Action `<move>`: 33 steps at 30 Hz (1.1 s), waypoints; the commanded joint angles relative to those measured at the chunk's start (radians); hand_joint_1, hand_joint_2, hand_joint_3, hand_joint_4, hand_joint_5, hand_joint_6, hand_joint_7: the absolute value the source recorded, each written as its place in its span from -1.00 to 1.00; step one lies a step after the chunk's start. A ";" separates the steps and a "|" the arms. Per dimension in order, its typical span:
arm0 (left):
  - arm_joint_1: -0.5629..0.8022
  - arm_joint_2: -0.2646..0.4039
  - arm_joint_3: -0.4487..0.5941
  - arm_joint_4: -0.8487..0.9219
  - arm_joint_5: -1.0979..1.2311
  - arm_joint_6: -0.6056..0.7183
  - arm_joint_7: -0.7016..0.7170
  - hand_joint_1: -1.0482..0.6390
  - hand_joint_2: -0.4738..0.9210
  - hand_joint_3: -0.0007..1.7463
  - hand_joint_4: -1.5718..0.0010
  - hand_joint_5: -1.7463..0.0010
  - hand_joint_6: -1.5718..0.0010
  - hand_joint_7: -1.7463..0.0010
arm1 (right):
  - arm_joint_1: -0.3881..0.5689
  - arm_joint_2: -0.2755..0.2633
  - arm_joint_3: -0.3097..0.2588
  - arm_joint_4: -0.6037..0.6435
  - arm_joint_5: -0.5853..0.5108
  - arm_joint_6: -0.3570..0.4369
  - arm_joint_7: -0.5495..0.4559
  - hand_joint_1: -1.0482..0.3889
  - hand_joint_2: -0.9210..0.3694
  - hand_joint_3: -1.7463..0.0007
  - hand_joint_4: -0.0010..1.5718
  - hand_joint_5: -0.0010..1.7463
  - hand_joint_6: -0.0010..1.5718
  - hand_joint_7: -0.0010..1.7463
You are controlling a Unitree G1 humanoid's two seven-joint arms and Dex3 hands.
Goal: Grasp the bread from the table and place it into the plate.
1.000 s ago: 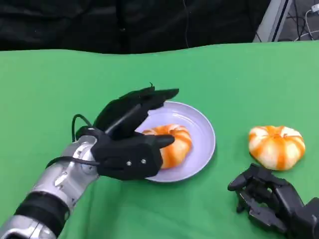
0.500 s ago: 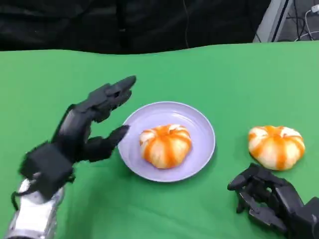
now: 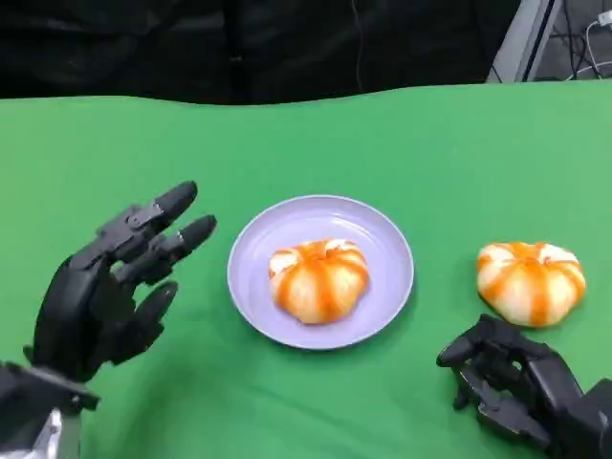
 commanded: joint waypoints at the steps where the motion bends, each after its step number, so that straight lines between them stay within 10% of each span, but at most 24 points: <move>1: 0.072 0.006 0.059 -0.012 -0.069 0.032 -0.067 -0.70 1.00 -0.49 0.27 0.95 0.36 0.98 | 0.004 -0.018 -0.007 0.001 0.007 -0.001 0.000 0.10 -1.00 0.44 -0.25 1.00 -0.16 0.41; 22: 0.178 -0.012 0.212 0.016 -0.146 0.137 -0.192 -0.52 1.00 -0.52 0.25 0.99 0.33 0.99 | -0.004 -0.026 -0.017 0.017 0.024 0.003 0.023 0.10 -1.00 0.44 -0.24 1.00 -0.17 0.43; 28: 0.156 -0.018 0.233 0.055 -0.150 0.167 -0.205 -0.04 1.00 -0.67 0.22 0.99 0.31 0.99 | -0.003 -0.029 -0.015 0.012 0.017 0.001 0.017 0.11 -1.00 0.43 -0.26 1.00 -0.18 0.43; 33: 0.146 -0.022 0.245 0.070 -0.127 0.162 -0.186 0.00 1.00 -0.68 0.22 0.99 0.30 0.99 | -0.003 -0.030 -0.016 0.011 0.018 0.005 0.017 0.11 -1.00 0.43 -0.26 1.00 -0.18 0.43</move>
